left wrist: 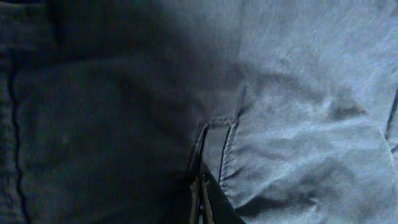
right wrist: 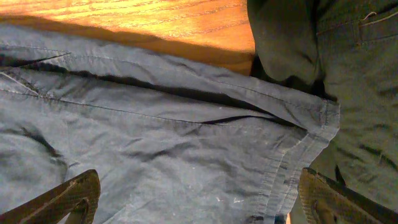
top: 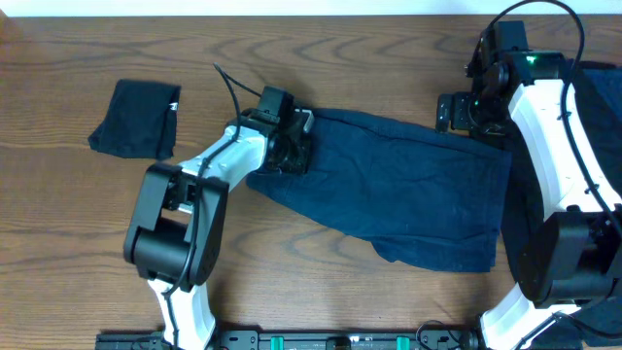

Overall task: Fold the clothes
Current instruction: 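Grasp the left edge of the shorts with the left gripper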

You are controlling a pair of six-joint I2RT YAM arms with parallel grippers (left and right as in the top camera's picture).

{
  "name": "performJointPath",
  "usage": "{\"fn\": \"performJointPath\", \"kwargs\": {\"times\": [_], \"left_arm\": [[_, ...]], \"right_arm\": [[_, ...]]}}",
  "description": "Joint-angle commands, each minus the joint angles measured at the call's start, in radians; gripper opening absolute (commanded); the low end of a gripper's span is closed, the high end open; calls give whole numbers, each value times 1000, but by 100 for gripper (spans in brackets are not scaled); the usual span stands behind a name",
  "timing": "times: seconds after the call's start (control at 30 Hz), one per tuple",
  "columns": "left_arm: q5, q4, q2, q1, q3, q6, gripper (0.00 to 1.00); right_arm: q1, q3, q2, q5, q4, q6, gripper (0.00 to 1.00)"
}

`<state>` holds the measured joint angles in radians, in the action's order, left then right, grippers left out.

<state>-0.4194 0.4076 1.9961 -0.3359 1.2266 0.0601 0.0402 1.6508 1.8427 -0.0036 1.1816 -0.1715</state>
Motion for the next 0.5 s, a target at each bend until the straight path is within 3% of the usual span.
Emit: {"fn": "performJointPath", "kwargs": {"times": [0.0, 0.27, 0.47], "left_arm": [[58, 24, 59, -4, 2, 53, 6], [439, 161, 58, 0, 2, 350, 6], [495, 228, 58, 10, 2, 547, 6]], "right_arm": [[-7, 3, 9, 3, 0, 4, 99], [-7, 3, 9, 3, 0, 4, 99], [-7, 3, 9, 3, 0, 4, 99]]}}
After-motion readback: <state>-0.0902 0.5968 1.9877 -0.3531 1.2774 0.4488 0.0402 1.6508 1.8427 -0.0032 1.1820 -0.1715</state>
